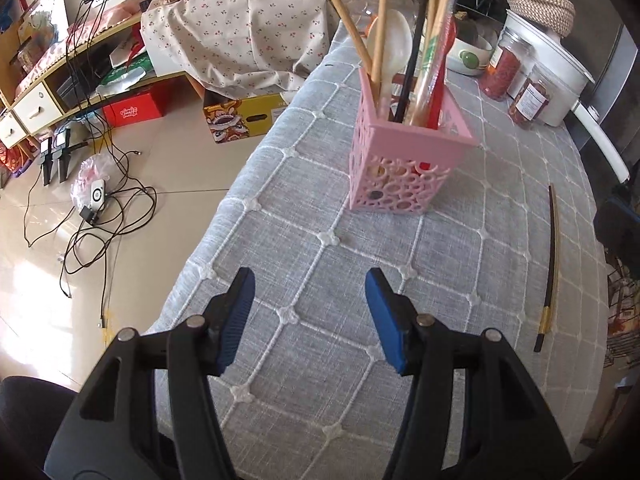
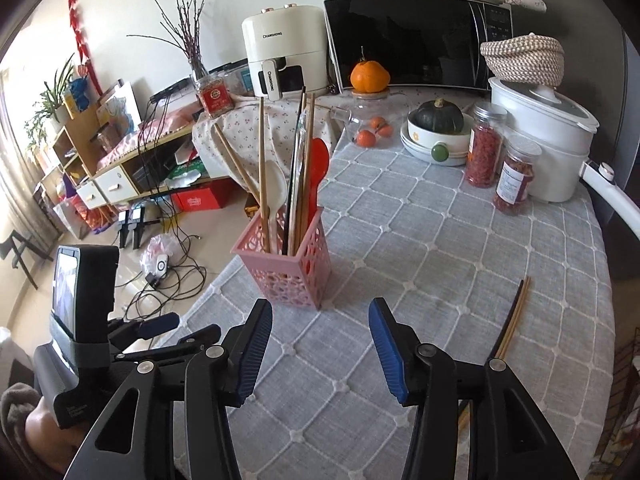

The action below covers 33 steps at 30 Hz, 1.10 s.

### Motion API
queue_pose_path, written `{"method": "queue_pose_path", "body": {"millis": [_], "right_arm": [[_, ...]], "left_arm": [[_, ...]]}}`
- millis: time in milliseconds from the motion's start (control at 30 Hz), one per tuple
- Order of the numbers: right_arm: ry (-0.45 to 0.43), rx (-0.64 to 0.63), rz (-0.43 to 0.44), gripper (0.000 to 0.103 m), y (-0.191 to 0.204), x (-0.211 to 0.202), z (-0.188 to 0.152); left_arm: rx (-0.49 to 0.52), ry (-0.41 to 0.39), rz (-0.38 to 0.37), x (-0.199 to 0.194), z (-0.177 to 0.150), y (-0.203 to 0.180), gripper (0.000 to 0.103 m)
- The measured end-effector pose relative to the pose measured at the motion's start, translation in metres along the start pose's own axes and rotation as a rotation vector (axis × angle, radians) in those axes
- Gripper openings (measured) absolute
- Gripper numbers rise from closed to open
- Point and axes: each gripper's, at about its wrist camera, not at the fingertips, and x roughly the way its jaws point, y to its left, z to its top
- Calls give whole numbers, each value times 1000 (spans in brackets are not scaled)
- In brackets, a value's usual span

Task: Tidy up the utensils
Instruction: 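Grasp the black gold-tipped chopstick on the table with the left tool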

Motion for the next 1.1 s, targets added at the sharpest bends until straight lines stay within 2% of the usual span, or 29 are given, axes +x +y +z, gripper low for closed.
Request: {"method": "queue_pose_path", "body": {"millis": [267, 500, 667, 833, 1100], "right_arm": [[11, -25, -23, 52, -8, -12, -17], [58, 8, -81, 59, -37, -14, -27], [161, 155, -140, 60, -86, -6, -37], [213, 287, -175, 60, -131, -2, -44], [263, 474, -204, 60, -181, 3, -48]], "left_arm": [[24, 10, -7, -6, -17, -16, 59], [125, 30, -67, -5, -15, -64, 59], [172, 107, -131, 16, -4, -104, 59], [241, 155, -203, 31, 4, -151, 59], [334, 216, -242, 61, 18, -215, 58]]}}
